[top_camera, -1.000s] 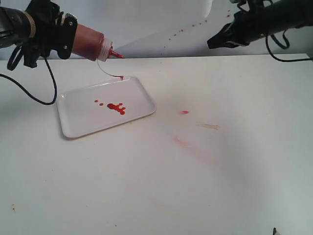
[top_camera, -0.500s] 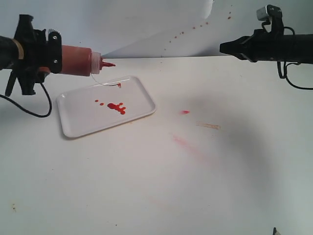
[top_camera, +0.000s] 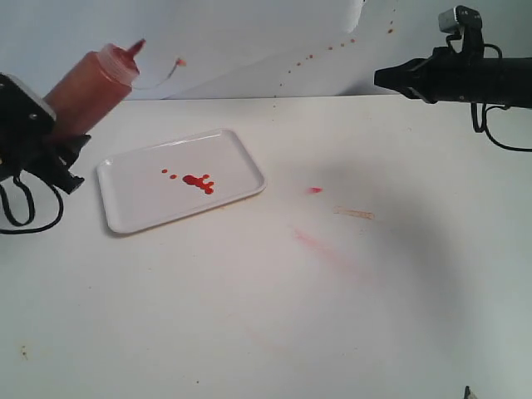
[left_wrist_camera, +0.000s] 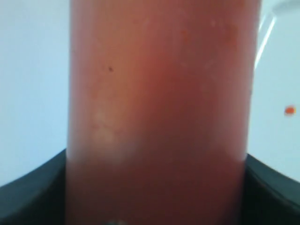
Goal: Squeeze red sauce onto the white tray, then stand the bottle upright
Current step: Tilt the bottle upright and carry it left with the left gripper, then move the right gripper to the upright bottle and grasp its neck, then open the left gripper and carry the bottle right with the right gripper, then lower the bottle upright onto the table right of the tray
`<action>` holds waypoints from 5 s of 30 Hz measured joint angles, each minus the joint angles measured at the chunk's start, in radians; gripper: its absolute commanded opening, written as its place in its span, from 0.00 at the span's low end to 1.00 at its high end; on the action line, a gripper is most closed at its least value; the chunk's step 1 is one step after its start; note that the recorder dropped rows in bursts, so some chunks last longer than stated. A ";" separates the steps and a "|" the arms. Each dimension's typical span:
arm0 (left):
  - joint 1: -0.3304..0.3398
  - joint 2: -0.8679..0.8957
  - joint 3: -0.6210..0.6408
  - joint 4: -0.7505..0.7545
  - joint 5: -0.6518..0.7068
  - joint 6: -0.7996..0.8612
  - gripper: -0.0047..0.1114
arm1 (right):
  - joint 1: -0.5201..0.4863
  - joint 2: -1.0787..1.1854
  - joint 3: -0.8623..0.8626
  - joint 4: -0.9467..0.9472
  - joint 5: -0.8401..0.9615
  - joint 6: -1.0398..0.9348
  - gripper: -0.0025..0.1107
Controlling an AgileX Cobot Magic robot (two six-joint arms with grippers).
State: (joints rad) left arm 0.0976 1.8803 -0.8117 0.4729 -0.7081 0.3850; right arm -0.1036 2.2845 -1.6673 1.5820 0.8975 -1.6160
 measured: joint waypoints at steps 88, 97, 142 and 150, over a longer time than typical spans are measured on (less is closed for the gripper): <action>-0.202 0.053 -0.009 0.584 -0.463 -1.067 0.86 | 0.495 -0.036 0.000 0.149 0.326 -0.246 0.02; -0.202 0.050 -0.014 0.607 -0.476 -1.038 0.94 | 0.488 -0.035 0.006 0.127 0.304 -0.248 0.02; -0.192 0.050 -0.014 0.605 -0.478 -1.031 0.94 | 0.242 -0.030 0.125 -0.435 0.300 -0.366 0.02; -0.192 0.050 -0.014 0.605 -0.478 -1.031 0.94 | 0.242 -0.030 0.136 -0.386 0.300 -0.372 0.02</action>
State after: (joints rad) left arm -0.0941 1.9301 -0.8260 1.0782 -1.1863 -0.6456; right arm 0.1387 2.2544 -1.5317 1.1960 1.1978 -1.9882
